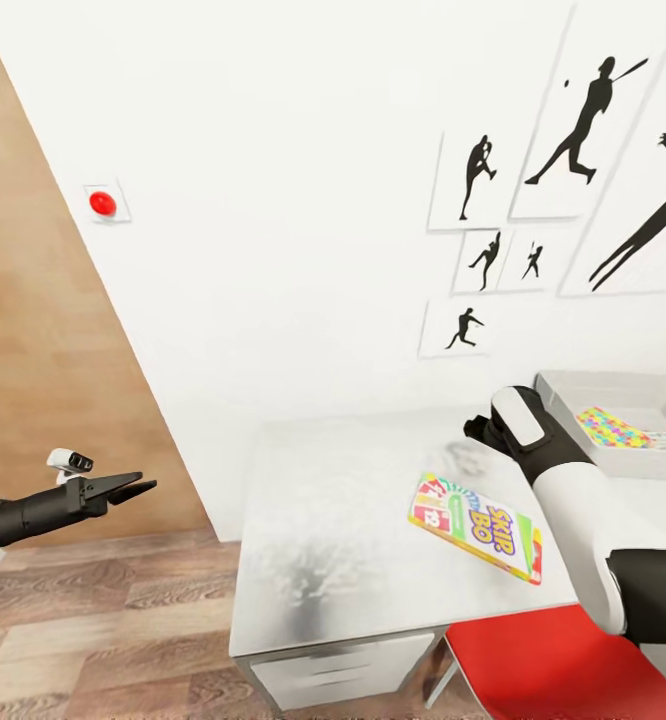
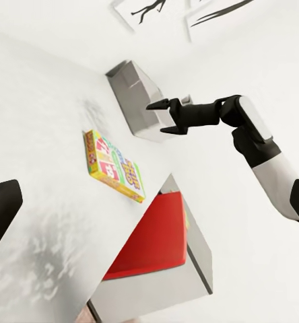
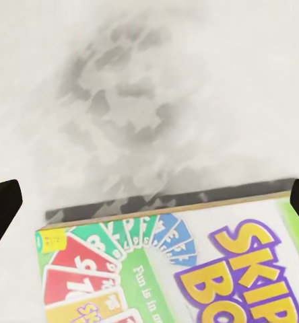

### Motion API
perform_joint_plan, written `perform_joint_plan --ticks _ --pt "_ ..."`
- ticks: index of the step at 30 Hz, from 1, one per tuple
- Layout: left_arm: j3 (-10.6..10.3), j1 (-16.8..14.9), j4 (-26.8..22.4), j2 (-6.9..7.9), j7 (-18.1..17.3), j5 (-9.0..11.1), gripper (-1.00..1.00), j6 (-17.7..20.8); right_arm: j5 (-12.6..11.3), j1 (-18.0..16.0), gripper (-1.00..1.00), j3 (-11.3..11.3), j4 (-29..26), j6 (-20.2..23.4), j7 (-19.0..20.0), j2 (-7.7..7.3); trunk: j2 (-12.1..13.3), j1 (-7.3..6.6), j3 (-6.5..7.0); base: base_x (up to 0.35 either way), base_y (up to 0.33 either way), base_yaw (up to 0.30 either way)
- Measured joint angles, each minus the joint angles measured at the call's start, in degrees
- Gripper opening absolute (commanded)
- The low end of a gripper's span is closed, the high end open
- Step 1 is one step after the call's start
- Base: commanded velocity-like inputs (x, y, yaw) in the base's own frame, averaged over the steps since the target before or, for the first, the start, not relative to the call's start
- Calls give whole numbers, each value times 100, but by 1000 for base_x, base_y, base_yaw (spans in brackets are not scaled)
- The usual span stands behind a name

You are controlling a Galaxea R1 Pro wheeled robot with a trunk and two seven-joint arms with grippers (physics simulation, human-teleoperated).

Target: Put all the toys in the child's room - the three board games (two on the bed and one on the table), the two jigsaw puzzles on the table, and the tennis ball on the table - inside the toy box on the table in the child's room.

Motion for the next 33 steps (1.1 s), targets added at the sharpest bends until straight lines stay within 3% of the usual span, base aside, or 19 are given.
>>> perform_joint_plan --ticks 33 --pt "0 0 0 8 -4 -5 100 -4 7 8 100 1 8 -20 4 -19 -1 0 -312 0 0 0"
